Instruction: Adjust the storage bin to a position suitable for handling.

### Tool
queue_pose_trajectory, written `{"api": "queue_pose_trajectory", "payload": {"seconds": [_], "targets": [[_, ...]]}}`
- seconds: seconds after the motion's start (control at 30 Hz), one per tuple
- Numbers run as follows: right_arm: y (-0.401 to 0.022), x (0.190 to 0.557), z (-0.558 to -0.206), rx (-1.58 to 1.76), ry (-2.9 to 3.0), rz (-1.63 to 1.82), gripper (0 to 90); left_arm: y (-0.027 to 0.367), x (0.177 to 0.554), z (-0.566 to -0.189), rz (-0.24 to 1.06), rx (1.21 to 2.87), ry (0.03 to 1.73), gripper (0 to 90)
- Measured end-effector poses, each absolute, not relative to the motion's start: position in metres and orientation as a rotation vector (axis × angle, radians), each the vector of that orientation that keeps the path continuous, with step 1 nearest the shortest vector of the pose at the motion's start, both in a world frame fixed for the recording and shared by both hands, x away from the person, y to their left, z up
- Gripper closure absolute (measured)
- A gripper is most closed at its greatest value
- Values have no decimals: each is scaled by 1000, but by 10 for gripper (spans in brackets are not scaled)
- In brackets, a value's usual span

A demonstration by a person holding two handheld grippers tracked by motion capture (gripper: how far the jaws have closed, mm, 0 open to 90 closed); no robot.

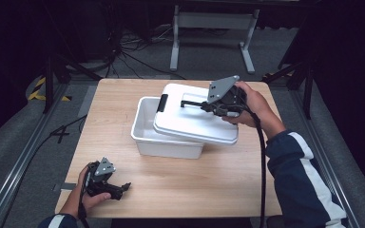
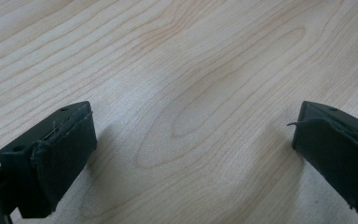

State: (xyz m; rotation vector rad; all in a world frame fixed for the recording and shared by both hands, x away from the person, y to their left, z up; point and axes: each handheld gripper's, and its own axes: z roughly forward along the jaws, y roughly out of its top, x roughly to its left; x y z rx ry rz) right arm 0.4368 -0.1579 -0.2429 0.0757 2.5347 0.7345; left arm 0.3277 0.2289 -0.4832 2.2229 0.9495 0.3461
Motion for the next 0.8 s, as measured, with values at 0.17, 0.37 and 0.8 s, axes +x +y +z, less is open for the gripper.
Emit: {"api": "queue_pose_trajectory", "payload": {"seconds": [0.17,0.37,0.8], "targets": [[-175,434,-242,94,2523,730,841,229,328,-483,344,2223,950,2],[-200,432,-244,126,2508,726,841,229,328,-484,352,2216,949,2],[-245,425,-250,216,2490,730,841,229,328,-484,352,2217,949,1]]}}
